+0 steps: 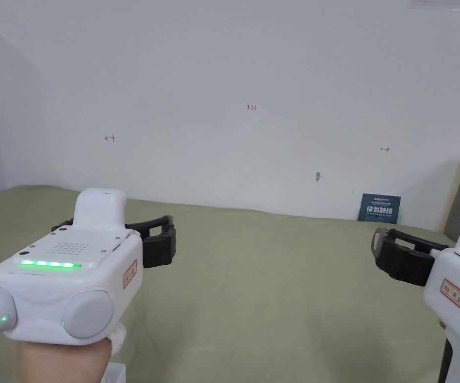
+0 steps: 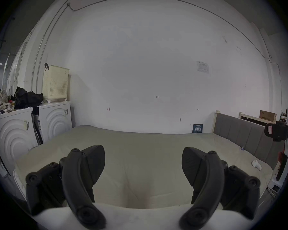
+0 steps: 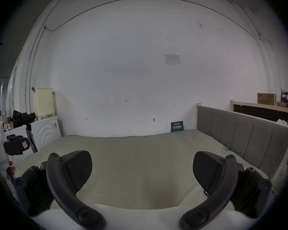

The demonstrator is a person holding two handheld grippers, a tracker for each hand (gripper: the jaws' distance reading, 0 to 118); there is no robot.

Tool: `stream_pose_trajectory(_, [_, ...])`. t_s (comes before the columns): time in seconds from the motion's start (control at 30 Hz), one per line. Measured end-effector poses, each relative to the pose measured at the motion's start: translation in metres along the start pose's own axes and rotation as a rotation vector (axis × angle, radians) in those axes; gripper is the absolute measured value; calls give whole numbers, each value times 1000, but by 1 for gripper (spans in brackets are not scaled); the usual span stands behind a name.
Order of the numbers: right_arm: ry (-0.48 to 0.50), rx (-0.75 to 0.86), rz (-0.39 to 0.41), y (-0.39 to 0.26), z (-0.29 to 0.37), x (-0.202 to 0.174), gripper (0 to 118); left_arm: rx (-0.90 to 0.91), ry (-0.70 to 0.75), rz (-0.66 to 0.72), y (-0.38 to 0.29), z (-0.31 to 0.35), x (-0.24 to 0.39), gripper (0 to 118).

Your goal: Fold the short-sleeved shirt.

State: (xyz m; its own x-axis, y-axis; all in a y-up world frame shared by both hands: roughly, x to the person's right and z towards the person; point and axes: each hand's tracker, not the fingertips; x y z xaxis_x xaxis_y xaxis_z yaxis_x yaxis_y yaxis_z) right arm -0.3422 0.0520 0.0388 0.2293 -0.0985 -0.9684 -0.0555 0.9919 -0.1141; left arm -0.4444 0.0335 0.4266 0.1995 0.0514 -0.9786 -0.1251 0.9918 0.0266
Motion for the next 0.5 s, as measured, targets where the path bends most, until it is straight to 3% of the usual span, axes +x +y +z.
stream_pose_trajectory(0.5, [-44, 8, 16, 13, -7, -4, 118, -11, 0, -8, 4, 1, 5, 101])
